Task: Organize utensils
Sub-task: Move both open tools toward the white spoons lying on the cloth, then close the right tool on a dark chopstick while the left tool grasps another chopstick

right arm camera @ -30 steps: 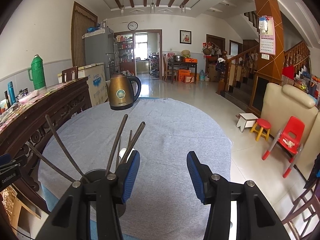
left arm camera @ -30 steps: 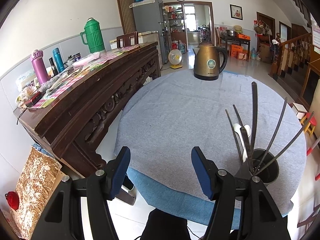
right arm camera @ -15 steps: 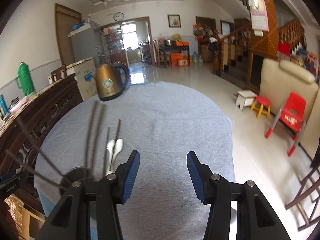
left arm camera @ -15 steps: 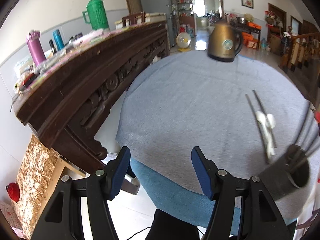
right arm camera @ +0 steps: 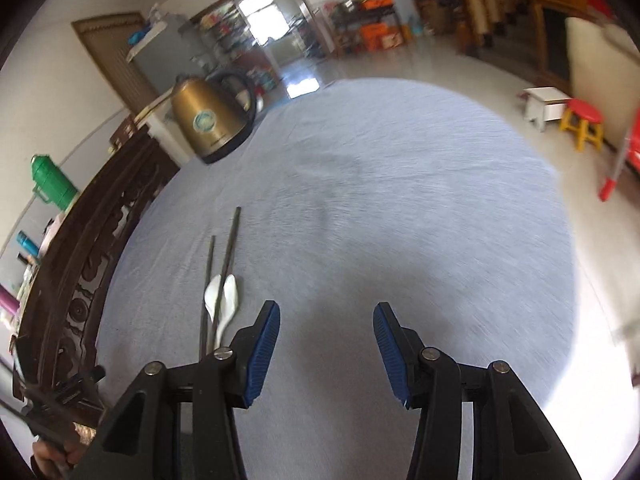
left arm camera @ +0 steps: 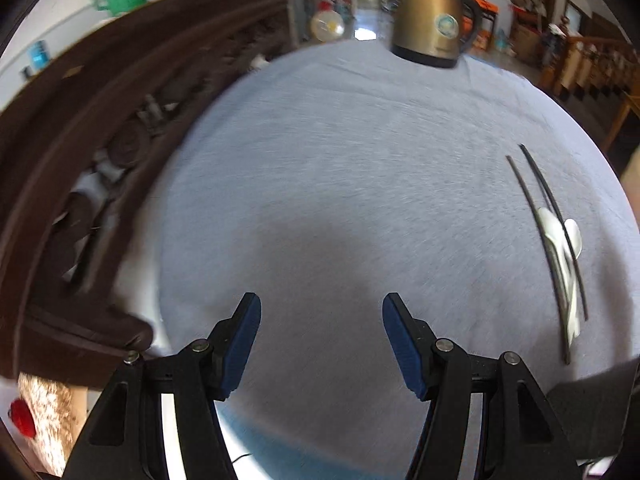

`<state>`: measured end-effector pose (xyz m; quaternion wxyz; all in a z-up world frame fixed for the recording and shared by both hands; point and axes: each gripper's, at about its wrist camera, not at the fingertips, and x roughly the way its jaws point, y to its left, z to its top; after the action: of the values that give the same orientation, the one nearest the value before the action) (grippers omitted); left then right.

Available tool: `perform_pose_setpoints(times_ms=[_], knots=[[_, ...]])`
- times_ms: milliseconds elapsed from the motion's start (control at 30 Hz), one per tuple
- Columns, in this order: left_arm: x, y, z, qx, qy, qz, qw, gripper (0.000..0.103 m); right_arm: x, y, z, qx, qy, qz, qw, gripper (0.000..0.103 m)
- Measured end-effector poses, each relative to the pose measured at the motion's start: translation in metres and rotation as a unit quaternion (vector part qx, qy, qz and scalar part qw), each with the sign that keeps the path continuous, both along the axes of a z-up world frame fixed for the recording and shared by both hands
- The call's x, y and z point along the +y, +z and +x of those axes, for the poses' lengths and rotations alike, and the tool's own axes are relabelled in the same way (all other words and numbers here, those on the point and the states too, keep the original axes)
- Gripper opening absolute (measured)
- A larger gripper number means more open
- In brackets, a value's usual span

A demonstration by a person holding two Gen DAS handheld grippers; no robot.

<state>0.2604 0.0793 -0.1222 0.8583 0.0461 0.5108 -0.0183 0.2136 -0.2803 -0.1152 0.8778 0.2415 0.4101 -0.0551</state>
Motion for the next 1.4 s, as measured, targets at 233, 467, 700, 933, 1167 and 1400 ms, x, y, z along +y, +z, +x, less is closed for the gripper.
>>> perform_pose_setpoints(times_ms=[233,467,700,933,1167,1400], knots=[[-0.040,0.001,0.057,0.019,-0.057,-0.025,0.9979,0.064,0.033,-0.012,0.118,0.046,0.100,-0.016,0.994,0.047],[-0.059,0.001,0.096,0.039,-0.081,-0.036,0.9953,0.060,0.075,-0.032,0.223,0.104,0.139,-0.022,0.985,0.035],[-0.087,0.001,0.122,0.056,-0.113,-0.058,0.9903,0.046,0.099,-0.049,0.262,0.140,0.141,-0.066,0.978,0.010],[-0.140,-0.012,0.142,0.085,-0.152,-0.076,0.9817,0.043,0.065,-0.052,0.237,0.125,0.123,-0.048,0.983,0.007],[-0.187,-0.030,0.159,0.106,-0.165,-0.067,0.9784,0.043,0.009,-0.051,0.199,0.090,0.092,0.012,0.992,0.007],[-0.209,-0.030,0.164,0.101,-0.171,-0.060,0.9783,0.027,-0.019,-0.038,0.174,0.022,0.074,0.051,0.996,0.007]])
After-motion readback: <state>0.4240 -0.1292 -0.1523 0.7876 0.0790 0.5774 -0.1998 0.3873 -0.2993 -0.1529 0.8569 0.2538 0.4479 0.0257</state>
